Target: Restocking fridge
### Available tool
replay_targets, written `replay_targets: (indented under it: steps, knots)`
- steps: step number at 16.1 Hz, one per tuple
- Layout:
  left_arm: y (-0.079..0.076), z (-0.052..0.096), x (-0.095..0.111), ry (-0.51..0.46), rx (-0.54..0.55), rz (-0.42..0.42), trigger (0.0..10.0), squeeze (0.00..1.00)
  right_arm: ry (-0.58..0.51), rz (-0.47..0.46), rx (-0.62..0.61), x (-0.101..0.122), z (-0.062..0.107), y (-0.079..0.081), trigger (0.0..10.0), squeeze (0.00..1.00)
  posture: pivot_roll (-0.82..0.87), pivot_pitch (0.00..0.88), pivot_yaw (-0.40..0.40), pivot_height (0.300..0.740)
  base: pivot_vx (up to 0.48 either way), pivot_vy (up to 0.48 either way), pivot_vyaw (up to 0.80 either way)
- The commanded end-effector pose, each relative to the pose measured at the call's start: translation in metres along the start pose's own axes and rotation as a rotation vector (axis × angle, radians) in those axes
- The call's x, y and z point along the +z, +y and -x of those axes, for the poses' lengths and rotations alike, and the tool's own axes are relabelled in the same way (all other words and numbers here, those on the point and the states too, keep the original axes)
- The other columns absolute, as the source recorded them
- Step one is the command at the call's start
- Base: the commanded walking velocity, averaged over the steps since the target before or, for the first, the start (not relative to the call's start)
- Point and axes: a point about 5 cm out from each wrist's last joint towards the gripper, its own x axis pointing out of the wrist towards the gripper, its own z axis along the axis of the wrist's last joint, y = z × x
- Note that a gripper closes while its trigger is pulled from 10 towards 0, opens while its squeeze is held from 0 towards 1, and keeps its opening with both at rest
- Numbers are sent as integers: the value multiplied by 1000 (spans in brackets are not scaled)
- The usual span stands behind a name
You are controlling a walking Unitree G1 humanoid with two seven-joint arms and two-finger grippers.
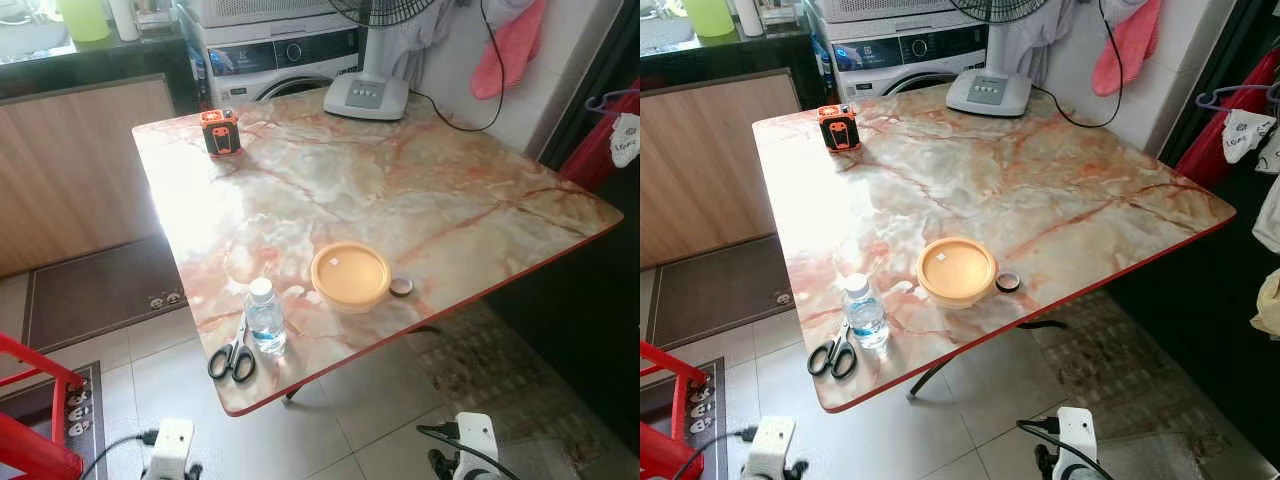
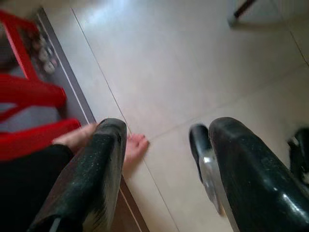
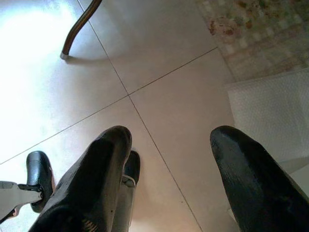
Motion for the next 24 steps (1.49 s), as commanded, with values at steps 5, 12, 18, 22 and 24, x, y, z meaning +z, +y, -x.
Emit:
replay_targets:
  steps: [5, 12, 18, 22, 24]
  knots:
    - [1, 3, -2, -72, 41, -18, 10000, 0, -1, -21, -2, 1, 0, 1, 10000, 0, -66, 10, -39, 740, 0, 0, 0]
    - [7, 13, 6, -287, 210, -16, 10000, 0, 5, -6, 0, 0, 0, -1, 10000, 0, -63, 2, -46, 740, 0, 0, 0]
    - [-1, 37, 22, -644, 237, -220, 10000, 0, 11, 15, 2, -1, 1, -3, 10000, 0, -62, 0, -49, 740, 0, 0, 0]
    - [-5, 48, 29, -759, 260, -238, 10000, 0, 15, 37, 5, -2, 1, -4, 10000, 0, -61, 0, -49, 740, 0, 0, 0]
    - [-5, 51, 25, -764, 269, -235, 10000, 0, 17, 39, 6, -2, 1, -4, 10000, 0, -62, 0, -45, 740, 0, 0, 0]
